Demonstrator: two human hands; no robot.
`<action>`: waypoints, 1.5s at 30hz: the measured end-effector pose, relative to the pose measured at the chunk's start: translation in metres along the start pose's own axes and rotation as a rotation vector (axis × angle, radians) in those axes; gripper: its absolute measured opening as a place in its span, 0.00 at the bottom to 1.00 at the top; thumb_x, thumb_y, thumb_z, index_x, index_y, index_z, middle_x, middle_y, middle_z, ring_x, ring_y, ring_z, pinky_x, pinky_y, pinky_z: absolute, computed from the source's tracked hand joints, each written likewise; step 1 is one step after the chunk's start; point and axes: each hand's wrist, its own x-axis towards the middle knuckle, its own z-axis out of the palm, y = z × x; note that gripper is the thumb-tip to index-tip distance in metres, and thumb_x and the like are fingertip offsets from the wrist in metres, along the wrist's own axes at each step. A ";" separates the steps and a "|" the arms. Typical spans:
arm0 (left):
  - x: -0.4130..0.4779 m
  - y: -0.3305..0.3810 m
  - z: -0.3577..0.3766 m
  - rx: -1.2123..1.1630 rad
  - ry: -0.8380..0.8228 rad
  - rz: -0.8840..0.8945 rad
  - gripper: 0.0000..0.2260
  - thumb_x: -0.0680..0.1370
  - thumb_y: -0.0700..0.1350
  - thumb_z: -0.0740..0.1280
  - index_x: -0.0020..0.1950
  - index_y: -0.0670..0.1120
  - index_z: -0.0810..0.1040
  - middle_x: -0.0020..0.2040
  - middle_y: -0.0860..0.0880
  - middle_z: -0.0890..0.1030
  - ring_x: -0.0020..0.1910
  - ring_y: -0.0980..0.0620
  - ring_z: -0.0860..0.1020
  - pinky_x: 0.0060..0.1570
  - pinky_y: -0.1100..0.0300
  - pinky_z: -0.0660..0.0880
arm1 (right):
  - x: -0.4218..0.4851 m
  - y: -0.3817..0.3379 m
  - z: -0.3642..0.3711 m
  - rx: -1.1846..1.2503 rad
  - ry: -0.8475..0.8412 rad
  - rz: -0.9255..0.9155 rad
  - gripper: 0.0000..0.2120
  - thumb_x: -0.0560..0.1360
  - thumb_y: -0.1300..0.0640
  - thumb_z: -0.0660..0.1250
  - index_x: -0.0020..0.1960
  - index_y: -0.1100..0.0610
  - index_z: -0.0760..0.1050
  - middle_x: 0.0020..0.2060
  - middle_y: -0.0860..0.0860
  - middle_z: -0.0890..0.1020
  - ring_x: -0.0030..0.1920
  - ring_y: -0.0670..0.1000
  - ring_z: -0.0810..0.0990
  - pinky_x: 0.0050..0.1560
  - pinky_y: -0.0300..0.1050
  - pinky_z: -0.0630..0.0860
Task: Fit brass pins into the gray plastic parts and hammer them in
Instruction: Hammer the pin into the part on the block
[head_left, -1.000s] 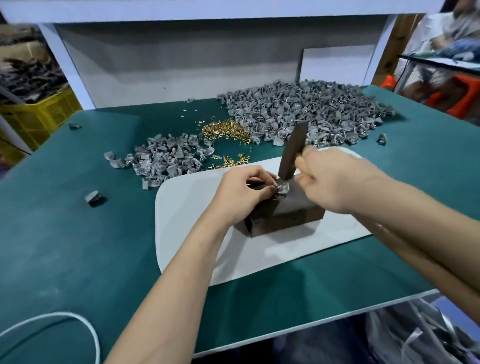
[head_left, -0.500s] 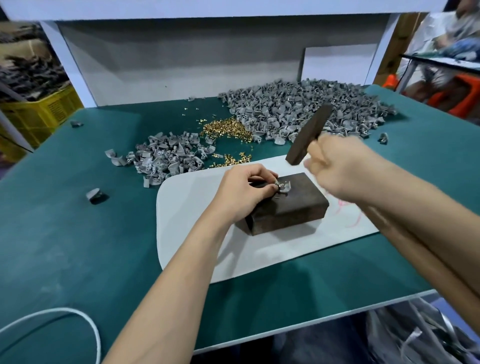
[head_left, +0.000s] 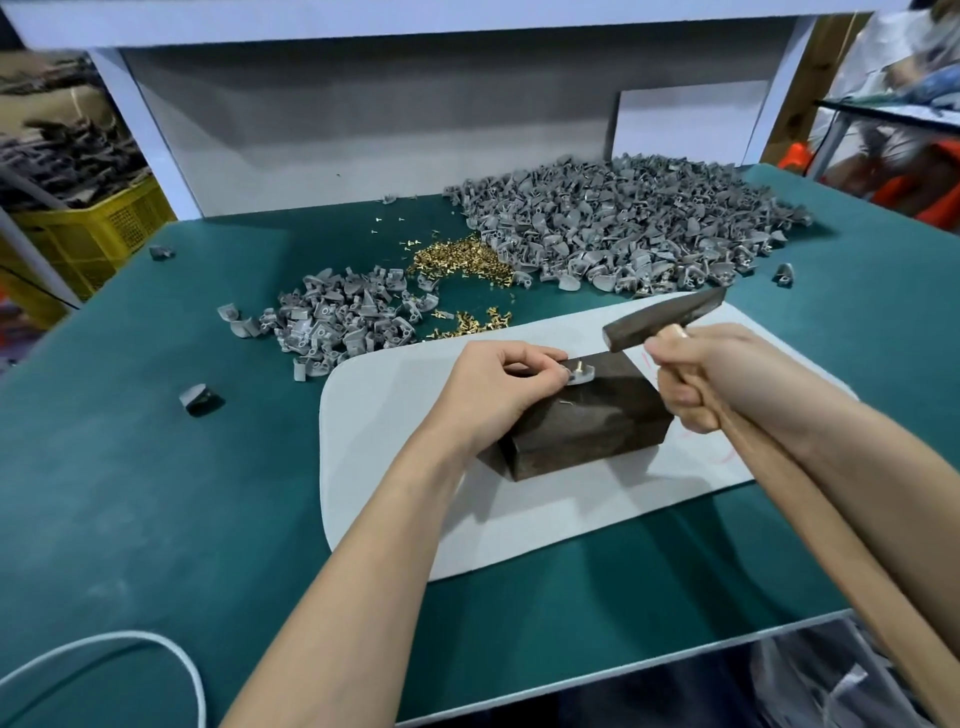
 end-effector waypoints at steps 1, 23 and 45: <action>0.000 0.000 0.000 0.003 -0.003 0.001 0.10 0.72 0.38 0.72 0.32 0.48 0.81 0.47 0.56 0.83 0.40 0.65 0.80 0.43 0.72 0.75 | 0.000 0.002 0.000 0.011 -0.008 0.005 0.21 0.78 0.59 0.61 0.29 0.56 0.58 0.21 0.53 0.64 0.19 0.49 0.61 0.19 0.36 0.60; 0.000 -0.002 0.001 0.241 0.006 0.147 0.09 0.69 0.38 0.69 0.35 0.52 0.74 0.48 0.58 0.82 0.49 0.57 0.78 0.48 0.67 0.73 | 0.055 -0.008 -0.015 -1.262 0.237 0.091 0.22 0.74 0.45 0.67 0.31 0.60 0.69 0.28 0.56 0.75 0.32 0.56 0.75 0.35 0.45 0.76; 0.003 -0.005 0.000 0.206 -0.011 0.104 0.11 0.71 0.34 0.71 0.36 0.49 0.75 0.35 0.61 0.80 0.39 0.57 0.79 0.42 0.65 0.75 | 0.011 -0.048 0.071 -1.454 0.064 -0.294 0.08 0.74 0.65 0.62 0.52 0.62 0.76 0.44 0.60 0.76 0.51 0.63 0.78 0.41 0.45 0.67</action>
